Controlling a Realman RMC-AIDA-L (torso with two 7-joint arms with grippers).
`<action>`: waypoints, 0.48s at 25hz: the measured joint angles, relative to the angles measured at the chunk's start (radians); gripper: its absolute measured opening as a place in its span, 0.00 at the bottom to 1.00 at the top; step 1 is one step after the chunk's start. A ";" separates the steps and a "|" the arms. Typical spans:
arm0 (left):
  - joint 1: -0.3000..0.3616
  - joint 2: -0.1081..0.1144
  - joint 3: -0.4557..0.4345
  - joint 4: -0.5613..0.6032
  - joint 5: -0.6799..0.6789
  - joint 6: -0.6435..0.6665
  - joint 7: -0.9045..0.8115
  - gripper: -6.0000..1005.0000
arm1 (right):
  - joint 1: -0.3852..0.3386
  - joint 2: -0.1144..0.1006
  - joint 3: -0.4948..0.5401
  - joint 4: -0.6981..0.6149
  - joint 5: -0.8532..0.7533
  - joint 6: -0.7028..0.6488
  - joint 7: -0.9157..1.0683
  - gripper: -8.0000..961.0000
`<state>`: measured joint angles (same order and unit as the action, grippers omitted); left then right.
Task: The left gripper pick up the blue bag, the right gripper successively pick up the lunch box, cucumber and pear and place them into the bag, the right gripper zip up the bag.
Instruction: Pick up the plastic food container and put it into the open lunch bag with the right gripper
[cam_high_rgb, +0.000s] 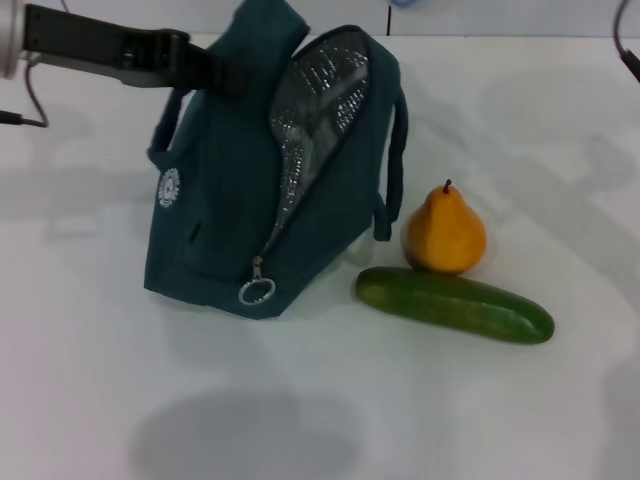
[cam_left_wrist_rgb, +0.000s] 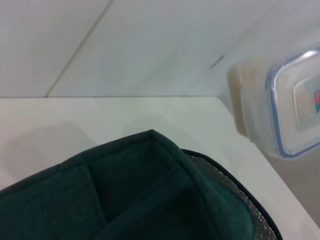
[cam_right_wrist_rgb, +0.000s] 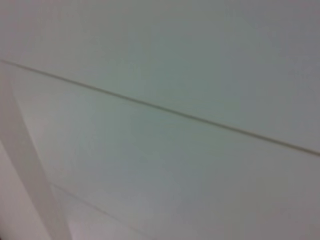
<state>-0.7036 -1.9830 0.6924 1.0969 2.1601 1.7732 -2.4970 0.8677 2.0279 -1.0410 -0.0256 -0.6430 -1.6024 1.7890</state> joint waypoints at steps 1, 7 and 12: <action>-0.001 -0.001 0.005 0.000 -0.001 0.000 0.000 0.05 | 0.015 0.000 -0.003 0.004 0.000 0.006 0.000 0.21; -0.008 -0.012 0.016 -0.001 -0.009 -0.011 0.006 0.05 | 0.090 0.000 -0.055 0.034 -0.003 0.050 -0.003 0.22; -0.007 -0.014 0.011 -0.002 -0.011 -0.017 0.009 0.05 | 0.106 0.000 -0.141 0.036 -0.003 0.083 -0.004 0.23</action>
<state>-0.7109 -1.9971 0.7038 1.0953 2.1488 1.7565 -2.4876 0.9741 2.0278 -1.1816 0.0108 -0.6460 -1.5189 1.7849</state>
